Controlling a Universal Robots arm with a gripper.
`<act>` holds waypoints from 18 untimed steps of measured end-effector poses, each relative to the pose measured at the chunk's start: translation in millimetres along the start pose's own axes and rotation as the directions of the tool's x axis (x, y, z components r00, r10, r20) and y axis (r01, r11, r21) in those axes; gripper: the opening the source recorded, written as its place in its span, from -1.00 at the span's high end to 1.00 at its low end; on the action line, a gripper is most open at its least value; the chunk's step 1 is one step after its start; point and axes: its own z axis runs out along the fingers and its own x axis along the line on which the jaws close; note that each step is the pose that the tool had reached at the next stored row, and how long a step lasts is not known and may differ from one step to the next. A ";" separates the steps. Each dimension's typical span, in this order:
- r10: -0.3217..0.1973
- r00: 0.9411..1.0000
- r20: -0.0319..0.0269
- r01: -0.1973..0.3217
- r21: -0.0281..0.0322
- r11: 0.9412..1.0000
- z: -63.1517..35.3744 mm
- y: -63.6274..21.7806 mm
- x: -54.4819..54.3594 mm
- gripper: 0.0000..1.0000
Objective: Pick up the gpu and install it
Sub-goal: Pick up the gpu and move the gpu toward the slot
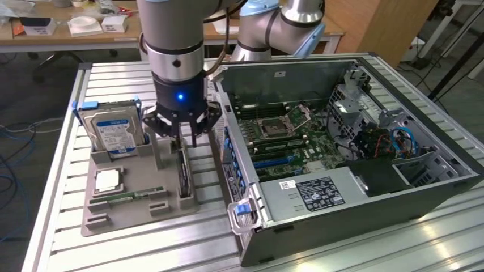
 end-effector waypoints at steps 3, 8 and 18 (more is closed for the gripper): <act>0.000 1.000 0.000 0.000 0.000 1.000 5.4 -2.3 2.3 0.29; 0.000 1.000 0.000 0.000 0.000 1.000 14.0 -7.5 8.6 0.29; 0.000 1.000 0.000 0.000 0.000 1.000 31.8 -20.5 9.3 0.29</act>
